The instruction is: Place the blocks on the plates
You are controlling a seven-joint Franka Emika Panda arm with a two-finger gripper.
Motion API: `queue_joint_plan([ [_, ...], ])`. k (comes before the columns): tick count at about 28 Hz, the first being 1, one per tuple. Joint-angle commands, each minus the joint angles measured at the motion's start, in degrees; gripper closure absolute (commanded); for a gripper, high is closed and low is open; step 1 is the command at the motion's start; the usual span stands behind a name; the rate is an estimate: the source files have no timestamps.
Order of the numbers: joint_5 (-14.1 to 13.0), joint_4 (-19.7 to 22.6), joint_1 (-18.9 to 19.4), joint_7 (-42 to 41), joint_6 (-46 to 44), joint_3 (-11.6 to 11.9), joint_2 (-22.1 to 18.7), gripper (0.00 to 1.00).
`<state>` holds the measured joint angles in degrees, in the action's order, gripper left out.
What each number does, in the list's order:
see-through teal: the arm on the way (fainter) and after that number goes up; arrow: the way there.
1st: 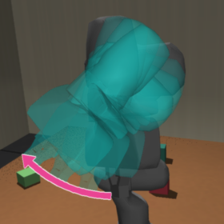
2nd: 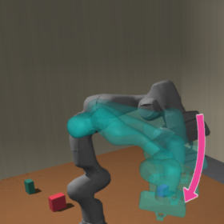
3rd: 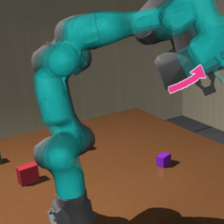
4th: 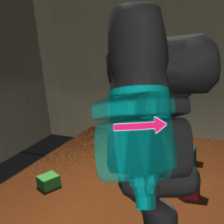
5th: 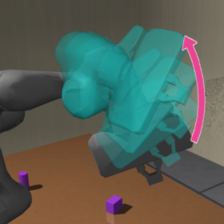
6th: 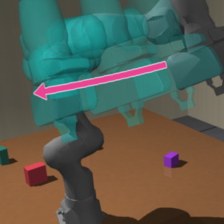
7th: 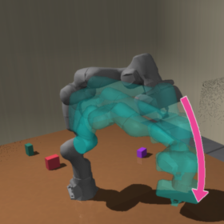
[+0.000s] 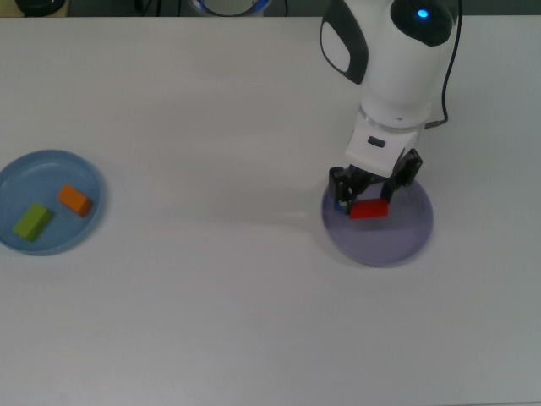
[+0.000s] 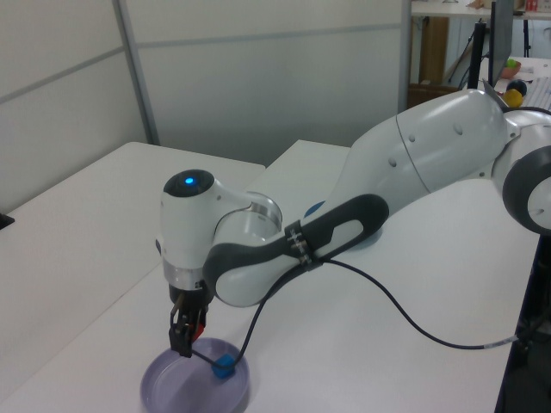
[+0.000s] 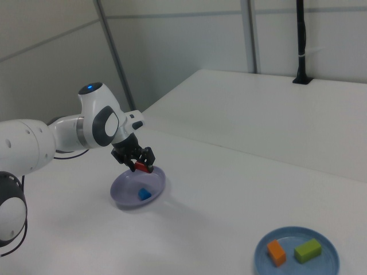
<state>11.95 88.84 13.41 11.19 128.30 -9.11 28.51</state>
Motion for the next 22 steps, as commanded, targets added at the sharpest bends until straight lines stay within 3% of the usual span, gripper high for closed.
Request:
queue_joint_plan([
  [1,4.04,-0.07,0.3,4.28,4.67,0.76,2.42,0.37],
  [7,4.84,1.07,0.39,4.45,4.77,0.67,3.3,0.34],
  [9,4.84,1.33,0.65,4.54,4.76,0.76,3.74,0.22],
  [13,4.84,1.51,1.27,4.45,4.59,0.76,3.83,0.16],
  [16,4.66,1.42,1.27,4.54,4.15,0.76,3.57,0.0],
  [22,3.96,1.42,0.92,4.63,-0.41,1.02,-0.38,0.0],
])
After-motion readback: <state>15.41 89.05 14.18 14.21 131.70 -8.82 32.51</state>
